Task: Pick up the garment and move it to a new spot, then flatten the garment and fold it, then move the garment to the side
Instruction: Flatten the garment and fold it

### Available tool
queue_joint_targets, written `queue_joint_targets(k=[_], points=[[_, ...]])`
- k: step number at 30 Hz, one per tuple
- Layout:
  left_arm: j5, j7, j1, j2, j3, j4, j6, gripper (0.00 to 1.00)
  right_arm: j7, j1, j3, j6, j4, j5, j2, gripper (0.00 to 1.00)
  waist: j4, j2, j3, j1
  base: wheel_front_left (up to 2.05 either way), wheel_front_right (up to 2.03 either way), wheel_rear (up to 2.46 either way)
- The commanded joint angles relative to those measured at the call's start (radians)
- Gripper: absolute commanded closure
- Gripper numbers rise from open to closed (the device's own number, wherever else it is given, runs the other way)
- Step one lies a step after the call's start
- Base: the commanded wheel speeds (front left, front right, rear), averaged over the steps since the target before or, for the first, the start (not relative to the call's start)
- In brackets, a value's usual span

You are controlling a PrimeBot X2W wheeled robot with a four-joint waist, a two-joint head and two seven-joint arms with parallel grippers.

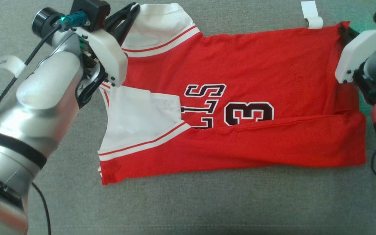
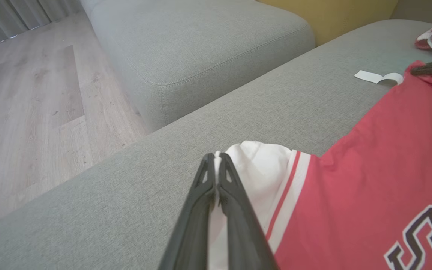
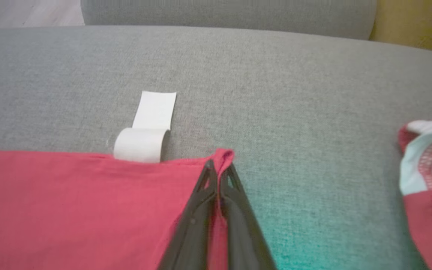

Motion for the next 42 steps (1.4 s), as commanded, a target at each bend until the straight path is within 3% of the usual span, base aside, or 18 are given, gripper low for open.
queue_joint_targets(k=[1,12,21,27,32,42], points=[[-0.004,-0.007,-0.053,0.033,0.032,-0.009,0.011,1.0,-0.015,-0.032,0.004,0.007,-0.026,0.01,-0.006,1.0,-0.002,0.0,-0.003,0.0,0.0,0.0,0.0],[-0.015,-0.044,-0.097,0.066,0.079,0.074,0.045,1.0,-0.063,-0.102,0.009,0.007,-0.014,0.044,-0.025,1.0,-0.028,0.0,-0.002,0.0,0.0,0.0,0.0],[0.011,-0.065,-0.215,0.058,0.136,0.135,0.081,1.0,-0.184,-0.181,-0.004,0.007,-0.028,0.066,-0.009,1.0,-0.041,0.0,0.027,0.0,0.0,0.0,0.0],[0.043,-0.066,-0.193,0.049,0.167,0.105,0.073,1.0,-0.229,-0.175,0.039,0.007,-0.025,0.098,-0.009,1.0,-0.036,0.0,0.014,0.0,0.0,0.0,0.0],[0.079,-0.066,-0.113,0.065,0.173,0.053,0.053,1.0,-0.219,-0.121,0.107,0.007,-0.061,0.17,-0.054,1.0,-0.02,0.0,-0.024,0.0,0.0,0.0,0.0],[0.099,-0.063,0.058,0.141,0.145,-0.079,0.016,1.0,-0.094,0.053,0.245,0.007,-0.201,0.361,-0.23,1.0,0.007,0.0,-0.123,0.0,0.0,0.0,0.0]])
